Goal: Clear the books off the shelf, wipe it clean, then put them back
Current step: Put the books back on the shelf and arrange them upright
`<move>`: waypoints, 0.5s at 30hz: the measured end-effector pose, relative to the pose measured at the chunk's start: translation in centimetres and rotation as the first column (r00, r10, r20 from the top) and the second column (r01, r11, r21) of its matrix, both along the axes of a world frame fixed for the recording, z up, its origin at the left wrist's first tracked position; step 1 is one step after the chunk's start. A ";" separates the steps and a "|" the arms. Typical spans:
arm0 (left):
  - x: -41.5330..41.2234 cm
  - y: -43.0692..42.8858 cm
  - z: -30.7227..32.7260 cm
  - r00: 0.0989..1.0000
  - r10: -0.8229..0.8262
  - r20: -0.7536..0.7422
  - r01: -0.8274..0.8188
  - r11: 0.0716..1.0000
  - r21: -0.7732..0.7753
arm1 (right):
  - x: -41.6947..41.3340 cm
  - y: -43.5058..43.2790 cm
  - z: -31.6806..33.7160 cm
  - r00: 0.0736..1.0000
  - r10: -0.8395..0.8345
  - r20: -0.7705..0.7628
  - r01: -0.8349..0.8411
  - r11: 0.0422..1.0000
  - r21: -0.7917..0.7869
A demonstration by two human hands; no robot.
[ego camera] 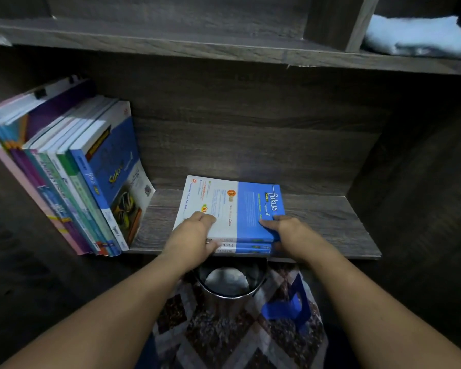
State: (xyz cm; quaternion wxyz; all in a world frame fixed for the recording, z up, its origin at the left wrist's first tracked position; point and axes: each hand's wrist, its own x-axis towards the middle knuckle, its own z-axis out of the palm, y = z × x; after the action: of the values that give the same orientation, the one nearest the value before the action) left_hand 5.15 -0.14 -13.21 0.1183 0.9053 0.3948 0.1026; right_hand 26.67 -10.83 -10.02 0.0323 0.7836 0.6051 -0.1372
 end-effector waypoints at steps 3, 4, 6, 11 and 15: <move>-0.2 0.2 0.2 0.997 0.058 0.057 -0.056 0.998 -0.032 | 0.5 -0.2 0.7 1.000 0.014 -0.020 -0.010 0.982 0.188; -0.2 0.2 0.4 0.996 0.060 0.059 -0.059 0.998 -0.031 | 0.5 -0.2 0.9 0.999 0.029 -0.027 -0.019 0.953 0.303; 0.0 -0.3 1.0 0.998 0.045 0.050 -0.046 0.999 0.022 | 0.2 -0.2 1.0 0.997 0.081 0.019 -0.078 0.834 0.546; 1.6 -1.8 3.3 0.990 0.018 0.143 -0.057 0.960 0.275 | -1.8 0.2 1.6 0.961 0.172 0.217 -0.276 0.531 0.801; 1.2 -1.2 4.0 0.980 0.074 0.183 -0.120 0.960 0.255 | -4.0 0.9 2.6 0.964 0.254 0.080 -0.186 0.425 0.886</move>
State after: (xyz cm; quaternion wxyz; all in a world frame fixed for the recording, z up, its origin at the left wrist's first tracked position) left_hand 6.37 -1.30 -9.23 0.0248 0.8803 0.4099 0.2376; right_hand 22.66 -9.96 -7.40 -0.3821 0.5945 0.6849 0.1775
